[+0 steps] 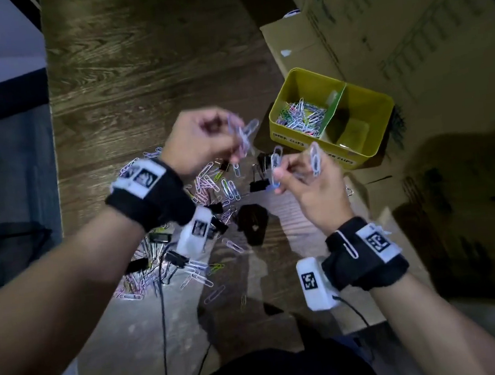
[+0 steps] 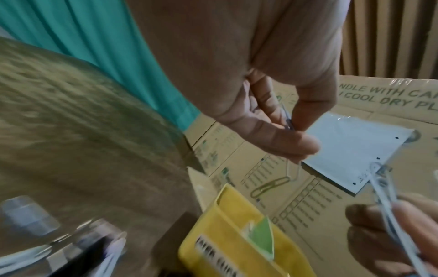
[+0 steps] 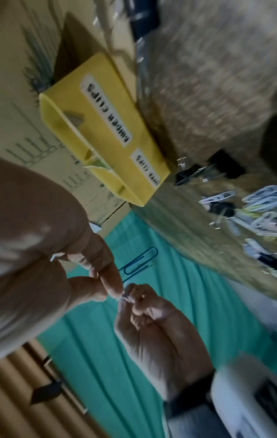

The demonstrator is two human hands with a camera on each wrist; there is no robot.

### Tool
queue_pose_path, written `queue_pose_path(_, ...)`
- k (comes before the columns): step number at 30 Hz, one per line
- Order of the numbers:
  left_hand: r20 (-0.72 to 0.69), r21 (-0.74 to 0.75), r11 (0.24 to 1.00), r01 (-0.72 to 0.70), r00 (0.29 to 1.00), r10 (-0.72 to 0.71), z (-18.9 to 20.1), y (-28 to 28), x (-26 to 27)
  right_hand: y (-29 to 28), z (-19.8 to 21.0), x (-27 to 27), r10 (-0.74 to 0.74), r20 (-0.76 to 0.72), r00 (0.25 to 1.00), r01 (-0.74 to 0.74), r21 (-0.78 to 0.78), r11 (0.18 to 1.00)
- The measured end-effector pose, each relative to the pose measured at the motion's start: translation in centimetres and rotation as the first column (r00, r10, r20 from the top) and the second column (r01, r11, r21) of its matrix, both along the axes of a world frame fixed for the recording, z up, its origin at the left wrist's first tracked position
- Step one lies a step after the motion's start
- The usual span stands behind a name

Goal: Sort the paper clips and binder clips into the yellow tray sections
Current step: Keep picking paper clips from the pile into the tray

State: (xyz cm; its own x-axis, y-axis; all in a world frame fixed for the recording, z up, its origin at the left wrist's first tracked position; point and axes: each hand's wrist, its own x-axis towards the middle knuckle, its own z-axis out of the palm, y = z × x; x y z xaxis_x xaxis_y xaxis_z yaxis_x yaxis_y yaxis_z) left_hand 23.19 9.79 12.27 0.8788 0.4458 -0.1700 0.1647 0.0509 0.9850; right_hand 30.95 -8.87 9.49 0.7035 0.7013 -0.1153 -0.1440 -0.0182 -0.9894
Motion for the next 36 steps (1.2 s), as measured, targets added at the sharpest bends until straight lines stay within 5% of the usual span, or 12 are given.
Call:
queue_pose_path(4, 0.071, 0.071, 0.997, -0.028, 0.997, 0.023, 1.2, 0.0, 8.2, 1.0, 1.8, 4.5, -0.094, 0.066, 0.993, 0.086, 0.108, 0.99)
queue_pose_path(8, -0.216, 0.44, 0.889, 0.129, 0.976, -0.034, -1.0, -1.1, 14.6, 2.4, 2.0, 9.5, -0.13, 0.168, 0.977, 0.122, 0.059, 0.991)
queue_pose_path(12, -0.56, 0.553, 0.707, 0.441, 0.825, -0.076, -3.8, -2.0, 16.5, 4.7, 0.1, 14.1, -0.094, 0.307, 0.947, 0.162, -0.207, 0.965)
queue_pose_path(16, -0.511, 0.545, 0.755, 0.366, 0.858, -0.047, -5.7, -1.0, 15.5, 6.7, -2.1, 16.9, 0.18, 0.448, 0.876, 0.144, -0.597, 0.789)
queue_pose_path(19, -0.364, 0.513, 0.851, 0.115, 0.927, 0.094, -6.1, -0.3, 13.4, 7.8, -2.7, 17.0, 0.457, 0.378, 0.805, 0.093, -0.841, 0.532)
queue_pose_path(22, -0.269, 0.342, 0.94, -0.014, 0.957, 0.112, -5.9, 0.1, 9.8, 8.5, -2.3, 16.2, 0.571, 0.307, 0.761, 0.055, -0.908, 0.415)
queue_pose_path(24, -0.284, 0.296, 0.955, -0.006, 0.954, 0.094, -5.9, 0.4, 6.5, 8.4, -2.0, 15.3, 0.581, 0.335, 0.742, 0.037, -0.886, 0.463)
queue_pose_path(29, -0.516, 0.473, 0.838, 0.273, 0.857, 0.012, -6.6, 1.8, -4.5, 6.3, -1.5, 8.6, 0.525, 0.569, 0.633, -0.12, -0.598, 0.792)
queue_pose_path(31, -0.646, 0.502, 0.77, 0.394, 0.763, 0.031, -6.9, 2.2, -9.2, 5.7, -3.0, 4.6, 0.595, 0.567, 0.57, -0.262, -0.561, 0.785)
queue_pose_path(36, -0.782, 0.443, 0.675, 0.59, 0.623, -0.031, -9.0, -0.2, -17.1, 5.7, -7.6, -4.8, 0.834, 0.415, 0.363, -0.423, -0.725, 0.544)
